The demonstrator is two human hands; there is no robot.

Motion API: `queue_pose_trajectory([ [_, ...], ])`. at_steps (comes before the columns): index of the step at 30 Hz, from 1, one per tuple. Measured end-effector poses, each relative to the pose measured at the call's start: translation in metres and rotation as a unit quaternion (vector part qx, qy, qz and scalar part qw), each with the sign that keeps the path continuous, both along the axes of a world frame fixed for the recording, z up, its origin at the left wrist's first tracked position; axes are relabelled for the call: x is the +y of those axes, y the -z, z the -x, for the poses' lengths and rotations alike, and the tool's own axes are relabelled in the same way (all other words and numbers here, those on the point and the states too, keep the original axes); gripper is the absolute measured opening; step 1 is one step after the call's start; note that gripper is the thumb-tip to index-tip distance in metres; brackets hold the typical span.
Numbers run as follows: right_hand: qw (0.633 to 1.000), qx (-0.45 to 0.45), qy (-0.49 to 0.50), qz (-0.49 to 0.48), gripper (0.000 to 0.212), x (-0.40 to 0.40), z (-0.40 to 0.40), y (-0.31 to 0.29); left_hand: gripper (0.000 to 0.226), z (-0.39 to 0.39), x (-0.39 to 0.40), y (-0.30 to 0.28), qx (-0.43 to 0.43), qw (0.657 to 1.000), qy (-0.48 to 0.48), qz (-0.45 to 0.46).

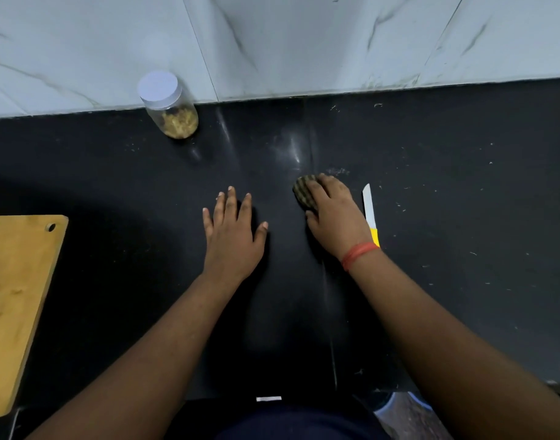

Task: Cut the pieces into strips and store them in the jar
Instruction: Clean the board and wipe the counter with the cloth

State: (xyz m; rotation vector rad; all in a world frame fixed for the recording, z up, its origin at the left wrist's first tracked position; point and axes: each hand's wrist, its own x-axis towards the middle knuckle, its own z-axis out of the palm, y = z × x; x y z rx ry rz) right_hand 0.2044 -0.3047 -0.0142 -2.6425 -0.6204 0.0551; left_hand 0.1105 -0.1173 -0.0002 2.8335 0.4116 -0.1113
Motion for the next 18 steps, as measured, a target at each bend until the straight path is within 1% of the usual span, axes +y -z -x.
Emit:
queue_pose_trajectory([
  [4,0.999,0.004,-0.033,0.016,0.053,0.007,-0.015,0.018,0.068,-0.001,-0.006,-0.002,0.004,1.0,-0.001,0.001],
  [7,0.998,0.0,-0.055,0.007,0.055,0.005,0.0,0.024,0.068,0.002,-0.008,-0.002,-0.002,1.0,0.0,0.006],
  [12,0.997,-0.012,-0.076,0.001,0.067,-0.003,0.068,0.028,0.066,0.013,-0.001,0.005,-0.015,1.0,0.019,0.015],
  [18,0.998,-0.016,-0.053,-0.023,0.059,-0.002,0.154,0.024,0.065,0.025,0.011,0.01,-0.023,0.997,0.056,0.037],
])
